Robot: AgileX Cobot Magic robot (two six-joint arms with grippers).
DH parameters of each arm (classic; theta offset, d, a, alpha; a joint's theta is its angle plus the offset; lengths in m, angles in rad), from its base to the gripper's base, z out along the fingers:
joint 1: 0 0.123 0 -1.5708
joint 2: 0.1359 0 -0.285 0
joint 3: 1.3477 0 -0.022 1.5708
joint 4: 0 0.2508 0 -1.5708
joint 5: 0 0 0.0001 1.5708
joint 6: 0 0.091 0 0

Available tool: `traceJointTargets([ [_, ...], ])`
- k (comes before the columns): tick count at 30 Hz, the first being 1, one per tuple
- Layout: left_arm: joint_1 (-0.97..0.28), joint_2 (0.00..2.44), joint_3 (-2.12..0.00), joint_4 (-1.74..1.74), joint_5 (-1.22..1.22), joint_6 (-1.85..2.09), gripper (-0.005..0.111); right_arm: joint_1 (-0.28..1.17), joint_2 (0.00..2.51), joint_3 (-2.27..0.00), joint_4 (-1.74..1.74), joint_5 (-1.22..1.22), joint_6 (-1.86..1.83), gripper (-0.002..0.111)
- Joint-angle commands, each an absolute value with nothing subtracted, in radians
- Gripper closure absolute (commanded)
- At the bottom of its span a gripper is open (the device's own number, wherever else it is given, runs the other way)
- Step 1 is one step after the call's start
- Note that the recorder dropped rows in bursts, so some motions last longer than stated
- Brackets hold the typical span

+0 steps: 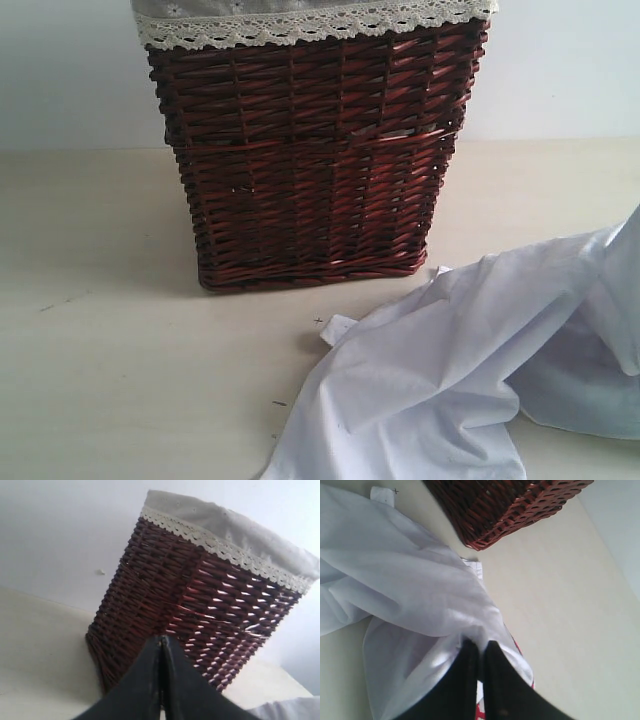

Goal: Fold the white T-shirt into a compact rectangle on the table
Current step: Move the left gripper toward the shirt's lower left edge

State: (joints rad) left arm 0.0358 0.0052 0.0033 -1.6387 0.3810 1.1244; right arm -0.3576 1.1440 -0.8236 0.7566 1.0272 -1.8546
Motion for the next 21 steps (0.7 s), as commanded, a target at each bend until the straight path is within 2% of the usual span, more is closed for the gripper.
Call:
traceJointTargets([
  [1,0.038,0.026,0.000,-1.468,0.697,1.081,0.107,-0.361,1.141,-0.834,0.764,1.024,-1.845,0.108],
  [3,0.038,0.067,0.000,-1.445,0.800,1.064,0.107,-0.361,1.141,-0.834,0.764,1.024,-1.845,0.108],
  [5,0.039,0.105,0.000,-1.447,0.802,1.095,0.107,-0.361,1.141,-0.834,0.764,1.024,-1.845,0.108],
  [10,0.039,0.200,0.000,-1.516,0.584,1.261,0.107,-0.361,1.141,-0.834,0.764,1.024,-1.845,0.108],
  [13,0.039,0.247,0.000,-1.707,0.361,1.365,0.107,-0.361,1.141,-0.834,0.764,1.026,-1.840,0.108],
  [17,0.039,0.302,-0.085,-1.744,-0.139,1.443,0.107,-0.361,1.141,-0.834,0.764,1.024,-1.831,0.108],
  [19,0.039,0.330,-0.124,-1.744,-0.274,1.416,0.107,-0.361,1.141,-0.834,0.764,1.024,-1.831,0.108],
  [21,0.039,0.378,-0.163,-1.720,-0.290,1.346,0.107,-0.361,1.141,-0.834,0.764,1.024,-1.829,0.108],
])
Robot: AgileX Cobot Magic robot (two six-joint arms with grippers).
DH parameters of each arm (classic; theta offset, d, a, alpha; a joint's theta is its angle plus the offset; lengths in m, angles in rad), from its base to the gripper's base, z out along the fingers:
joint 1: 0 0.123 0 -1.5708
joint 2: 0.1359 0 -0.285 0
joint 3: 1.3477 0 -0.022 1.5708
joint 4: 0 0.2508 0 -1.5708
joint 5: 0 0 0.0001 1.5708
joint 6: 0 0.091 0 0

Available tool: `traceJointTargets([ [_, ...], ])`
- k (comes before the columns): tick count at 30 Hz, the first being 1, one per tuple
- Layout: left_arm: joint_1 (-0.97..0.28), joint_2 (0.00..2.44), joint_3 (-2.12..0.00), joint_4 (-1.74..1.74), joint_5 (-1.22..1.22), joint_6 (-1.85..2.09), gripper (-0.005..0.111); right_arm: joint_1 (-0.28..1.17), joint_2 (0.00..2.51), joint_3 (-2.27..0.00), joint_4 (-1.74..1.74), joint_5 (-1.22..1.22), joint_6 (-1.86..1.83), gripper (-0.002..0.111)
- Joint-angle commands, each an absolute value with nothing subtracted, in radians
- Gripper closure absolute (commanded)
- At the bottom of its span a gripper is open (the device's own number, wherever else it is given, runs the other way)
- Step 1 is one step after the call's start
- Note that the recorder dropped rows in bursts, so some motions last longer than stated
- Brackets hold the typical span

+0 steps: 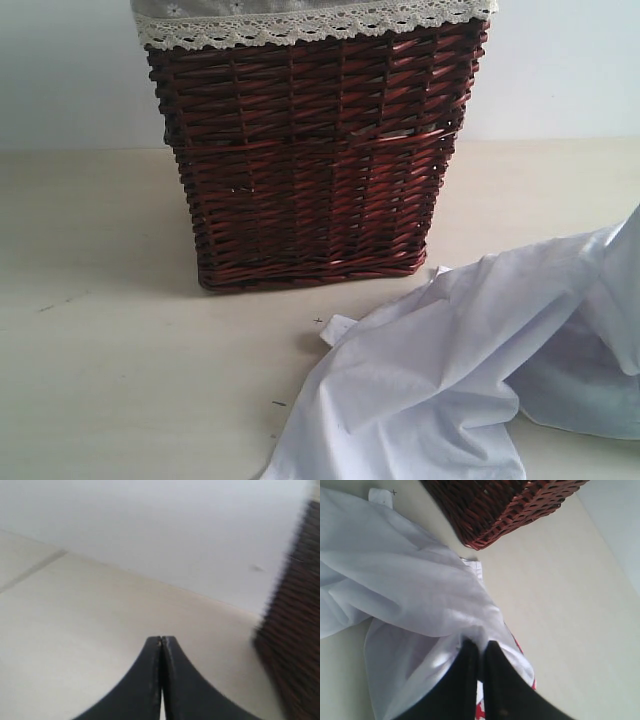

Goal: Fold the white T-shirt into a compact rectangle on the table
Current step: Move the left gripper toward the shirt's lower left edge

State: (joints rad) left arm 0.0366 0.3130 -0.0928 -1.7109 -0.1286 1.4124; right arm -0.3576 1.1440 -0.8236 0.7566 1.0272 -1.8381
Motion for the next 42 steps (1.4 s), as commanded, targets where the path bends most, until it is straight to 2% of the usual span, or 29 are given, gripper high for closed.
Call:
traceJointTargets([
  [1,0.039,0.408,-0.181,-1.688,-0.272,1.299,0.107,-0.361,1.141,-0.834,0.764,1.024,-1.829,0.108],
  [5,0.039,0.565,-0.303,-1.511,-0.015,1.207,0.107,-0.361,1.141,-0.834,0.764,1.024,-1.829,0.108],
  [10,0.034,0.794,-0.435,-1.507,0.378,1.279,0.107,-0.361,1.141,-0.834,0.764,1.024,-1.829,0.108],
  [15,-0.087,1.039,-0.443,-1.591,0.683,1.563,0.107,-0.361,1.141,-0.834,0.764,1.024,-1.829,0.108],
  [20,-0.346,1.193,-0.443,-1.718,0.710,1.766,0.107,-0.361,1.141,-0.834,0.767,1.024,-1.829,0.108],
  [24,-0.570,1.266,-0.445,-1.744,0.588,1.929,0.107,-0.361,1.141,-0.834,0.767,1.024,-1.829,0.108],
  [27,-0.677,1.312,-0.452,-1.744,0.574,2.072,0.107,-0.361,1.141,-0.834,0.767,1.024,-1.829,0.108],
  [35,-0.725,1.469,-0.511,-1.744,0.622,2.098,0.104,-0.361,1.141,-0.834,0.767,1.024,-1.833,0.108],
  [42,-0.746,1.709,-0.626,-1.744,0.740,2.071,0.073,-0.361,1.141,-0.834,0.767,1.024,-1.833,0.108],
])
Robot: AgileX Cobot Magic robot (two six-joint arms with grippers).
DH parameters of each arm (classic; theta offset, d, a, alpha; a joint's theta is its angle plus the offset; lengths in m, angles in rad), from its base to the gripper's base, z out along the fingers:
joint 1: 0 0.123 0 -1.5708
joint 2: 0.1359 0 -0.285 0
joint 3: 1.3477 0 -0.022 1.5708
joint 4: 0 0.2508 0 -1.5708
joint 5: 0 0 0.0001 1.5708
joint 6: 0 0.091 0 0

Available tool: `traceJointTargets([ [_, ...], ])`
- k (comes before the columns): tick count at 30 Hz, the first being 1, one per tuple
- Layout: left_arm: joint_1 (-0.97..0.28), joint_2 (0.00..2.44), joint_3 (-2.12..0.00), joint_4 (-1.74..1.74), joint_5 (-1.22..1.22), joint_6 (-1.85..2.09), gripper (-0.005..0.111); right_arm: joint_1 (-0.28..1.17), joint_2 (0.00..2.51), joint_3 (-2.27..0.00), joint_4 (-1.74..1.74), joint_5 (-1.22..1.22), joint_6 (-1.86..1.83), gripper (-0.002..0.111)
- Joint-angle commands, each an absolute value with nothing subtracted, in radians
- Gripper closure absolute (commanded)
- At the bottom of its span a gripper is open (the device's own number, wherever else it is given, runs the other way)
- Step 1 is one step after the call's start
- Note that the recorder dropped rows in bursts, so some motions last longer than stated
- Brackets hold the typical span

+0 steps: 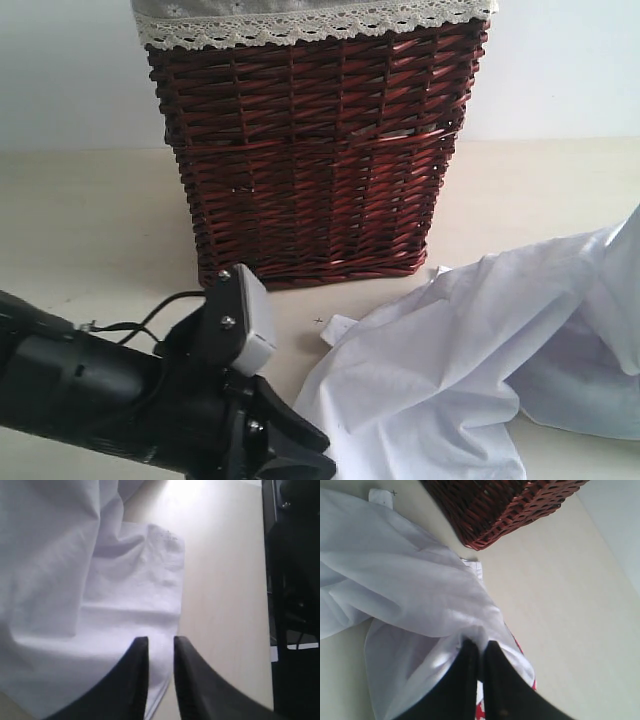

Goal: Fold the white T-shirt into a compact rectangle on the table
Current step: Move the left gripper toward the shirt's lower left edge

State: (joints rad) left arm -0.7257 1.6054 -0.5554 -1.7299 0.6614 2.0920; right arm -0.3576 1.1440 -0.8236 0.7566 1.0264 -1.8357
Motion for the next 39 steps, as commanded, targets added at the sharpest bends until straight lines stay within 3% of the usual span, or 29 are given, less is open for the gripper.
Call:
traceJointTargets([
  [1,-0.752,1.731,-0.644,-1.744,0.744,2.059,0.071,-0.361,1.141,-0.834,0.767,1.024,-1.833,0.108],
  [9,-0.807,1.824,-0.745,-1.744,0.698,1.867,0.073,-0.361,1.141,-0.834,0.769,1.024,-1.833,0.108],
  [15,-0.807,1.837,-0.745,-1.744,0.603,1.740,0.106,-0.361,1.141,-0.834,0.768,1.024,-1.837,0.108],
  [39,-0.797,1.861,-0.745,-1.744,0.407,1.364,0.107,-0.361,1.141,-0.834,0.768,1.024,-1.837,0.108],
])
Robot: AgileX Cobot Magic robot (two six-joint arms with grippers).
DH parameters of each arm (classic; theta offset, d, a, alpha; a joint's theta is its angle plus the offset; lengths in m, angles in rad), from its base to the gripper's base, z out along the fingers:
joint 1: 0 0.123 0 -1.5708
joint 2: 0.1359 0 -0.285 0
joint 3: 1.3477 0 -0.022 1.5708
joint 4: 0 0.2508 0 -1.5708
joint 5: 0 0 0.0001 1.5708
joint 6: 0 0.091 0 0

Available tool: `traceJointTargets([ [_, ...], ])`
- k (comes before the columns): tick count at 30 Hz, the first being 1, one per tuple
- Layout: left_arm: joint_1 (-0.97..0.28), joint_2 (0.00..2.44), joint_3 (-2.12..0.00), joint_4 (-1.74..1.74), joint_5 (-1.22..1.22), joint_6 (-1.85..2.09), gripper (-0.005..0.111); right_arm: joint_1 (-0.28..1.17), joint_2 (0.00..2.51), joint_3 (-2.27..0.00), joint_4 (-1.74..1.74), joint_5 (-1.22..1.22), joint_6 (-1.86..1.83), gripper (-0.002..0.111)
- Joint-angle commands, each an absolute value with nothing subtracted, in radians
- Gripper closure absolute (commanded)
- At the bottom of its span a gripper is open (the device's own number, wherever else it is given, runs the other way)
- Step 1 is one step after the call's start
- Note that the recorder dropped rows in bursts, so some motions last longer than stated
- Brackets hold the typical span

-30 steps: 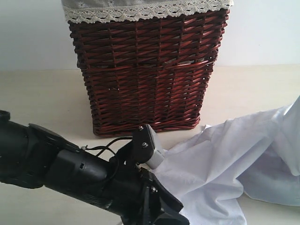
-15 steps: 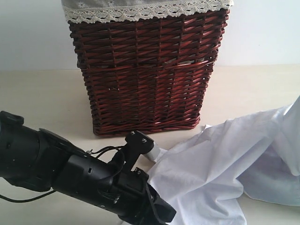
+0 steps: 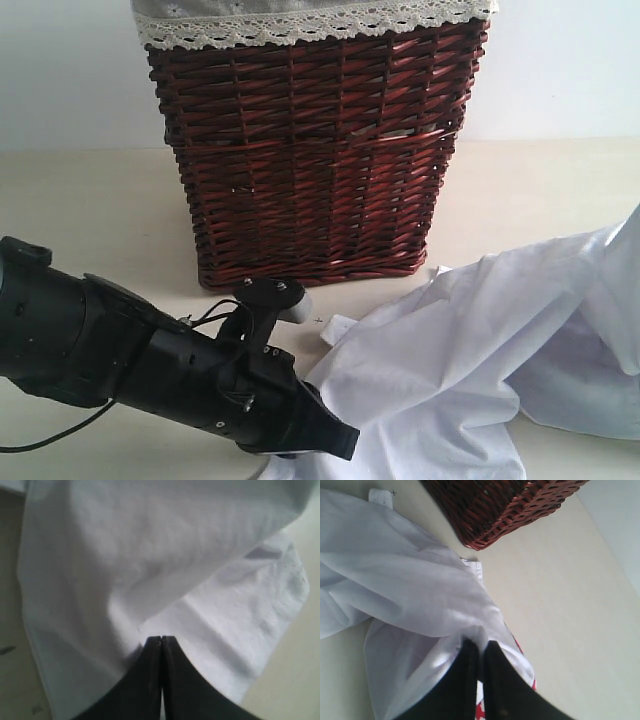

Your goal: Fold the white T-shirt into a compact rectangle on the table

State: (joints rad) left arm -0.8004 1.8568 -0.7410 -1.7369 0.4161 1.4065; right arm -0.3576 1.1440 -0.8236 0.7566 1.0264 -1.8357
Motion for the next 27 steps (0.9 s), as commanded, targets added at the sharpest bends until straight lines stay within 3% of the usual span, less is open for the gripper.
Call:
traceJointTargets([
  [1,-0.797,1.861,-0.745,-1.744,0.407,1.357,0.107,-0.361,1.141,-0.834,0.768,1.024,-1.837,0.108],
  [15,-0.787,1.861,-0.745,-1.368,0.385,1.019,0.107,-0.361,1.140,-0.834,0.771,1.024,-1.834,0.108],
  [19,-0.642,1.861,-0.745,-1.230,0.391,0.926,0.107,-0.361,1.106,-0.834,0.766,1.024,-1.834,0.108],
  [24,-0.330,1.861,-0.745,-1.101,0.435,0.915,0.107,-0.361,1.047,-0.834,0.765,1.024,-1.834,0.108],
  [27,-0.273,1.856,-0.745,-1.038,0.569,0.920,0.107,-0.361,1.047,-0.834,0.765,1.024,-1.834,0.108],
])
